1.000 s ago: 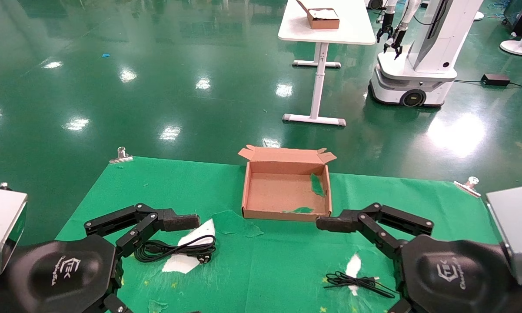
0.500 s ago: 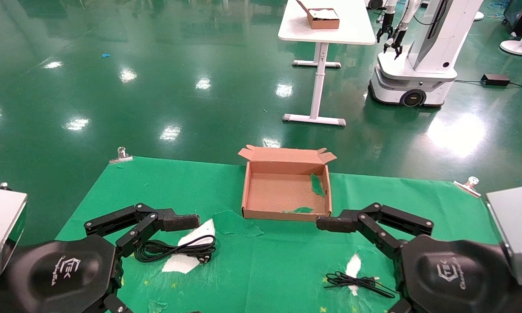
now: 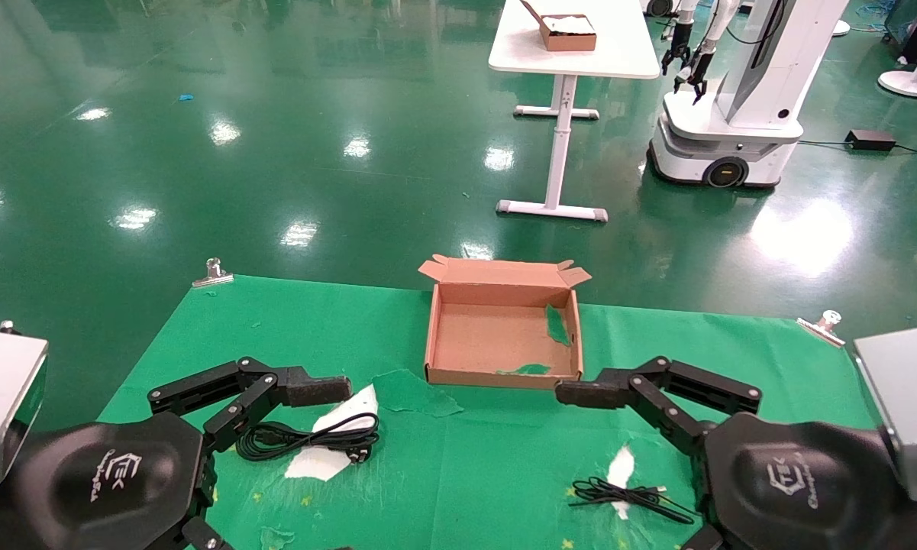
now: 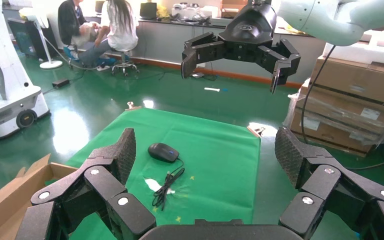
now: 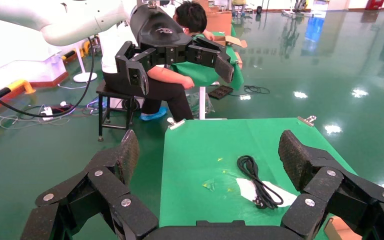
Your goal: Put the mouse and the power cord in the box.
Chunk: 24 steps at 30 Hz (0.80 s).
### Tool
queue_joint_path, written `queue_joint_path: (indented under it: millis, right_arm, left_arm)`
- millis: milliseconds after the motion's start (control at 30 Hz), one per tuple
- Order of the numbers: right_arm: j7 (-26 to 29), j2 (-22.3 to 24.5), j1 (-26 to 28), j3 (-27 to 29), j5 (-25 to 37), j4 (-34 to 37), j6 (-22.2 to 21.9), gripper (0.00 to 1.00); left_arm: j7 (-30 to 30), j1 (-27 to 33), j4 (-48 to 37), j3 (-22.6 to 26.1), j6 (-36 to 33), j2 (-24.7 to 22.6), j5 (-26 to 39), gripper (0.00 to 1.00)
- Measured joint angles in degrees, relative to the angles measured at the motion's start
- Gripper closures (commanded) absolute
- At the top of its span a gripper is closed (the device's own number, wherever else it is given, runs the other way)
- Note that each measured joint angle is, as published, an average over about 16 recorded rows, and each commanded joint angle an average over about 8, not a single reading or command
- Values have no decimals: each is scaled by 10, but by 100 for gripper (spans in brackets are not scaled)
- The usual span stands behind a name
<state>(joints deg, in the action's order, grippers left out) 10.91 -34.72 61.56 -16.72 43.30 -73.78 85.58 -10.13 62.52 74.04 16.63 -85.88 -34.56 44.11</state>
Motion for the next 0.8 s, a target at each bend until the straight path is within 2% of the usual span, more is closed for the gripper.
queue_joint_path:
  millis: [200,533,800]
  right_arm:
    - [12,9,12,-22,58,-7,-3,0]
    - [51,14,66,-81,217,-19,-5,0]
    - [66,8,87,-101,270,-17,-4,0]
  left_arm:
    - [12,33,2,25,-3,2,81,0]
    - [46,119,-12,103,7,-31,295,0]
    - [60,146,-21,135,19,-56,374,0]
